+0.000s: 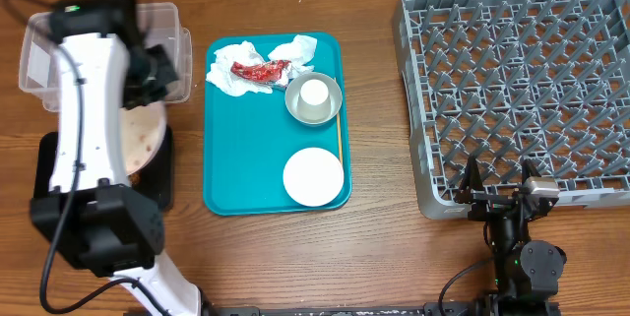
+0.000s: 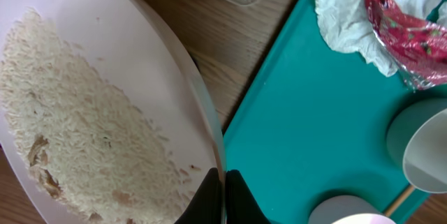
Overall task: Sort waste into correct bins and load items into the dishwasher
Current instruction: 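Lift the white rice plate and swing it left over the black tray, then tilt the plate with the left gripper to pour rice into the black tray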
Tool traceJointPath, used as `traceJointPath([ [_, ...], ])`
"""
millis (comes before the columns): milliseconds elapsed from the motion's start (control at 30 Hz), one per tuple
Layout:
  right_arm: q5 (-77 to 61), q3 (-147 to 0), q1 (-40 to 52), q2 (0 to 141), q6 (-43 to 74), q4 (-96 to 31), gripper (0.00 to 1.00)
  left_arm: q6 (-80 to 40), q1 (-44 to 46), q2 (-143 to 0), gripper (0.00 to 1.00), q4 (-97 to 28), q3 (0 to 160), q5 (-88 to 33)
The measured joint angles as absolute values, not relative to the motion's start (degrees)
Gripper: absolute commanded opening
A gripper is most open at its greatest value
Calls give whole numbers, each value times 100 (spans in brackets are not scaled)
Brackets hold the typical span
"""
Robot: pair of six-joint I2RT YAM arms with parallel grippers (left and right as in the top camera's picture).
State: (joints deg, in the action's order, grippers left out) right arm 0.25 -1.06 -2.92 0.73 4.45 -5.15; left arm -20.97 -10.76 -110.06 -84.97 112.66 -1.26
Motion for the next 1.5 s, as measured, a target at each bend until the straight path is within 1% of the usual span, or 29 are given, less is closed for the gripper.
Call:
traceJointPath([
  [267,25,-106,-290,73,445,-519,100,-1688,-2126,-11008,4,-8418,11179,-1275],
  [500,25,-106,-292,73,445,-517,100,-1369,-2622,-11006,4,-8014,10604,-1900],
  [733,23,-106,-290,73,445,-519,100,-1041,-3059,-11010,4,-7546,10033,-2816],
  [1067,25,-106,-290,73,445,-519,100,-572,-3854,-11017,4,-7640,9977,-4322],
  [1333,25,-106,-290,73,445,-515,100,-327,-4353,-11017,4,-7907,9977,-4943],
  [1500,25,-106,-290,73,447,-515,100,-106,-4602,-11017,4,-8075,9974,-5686],
])
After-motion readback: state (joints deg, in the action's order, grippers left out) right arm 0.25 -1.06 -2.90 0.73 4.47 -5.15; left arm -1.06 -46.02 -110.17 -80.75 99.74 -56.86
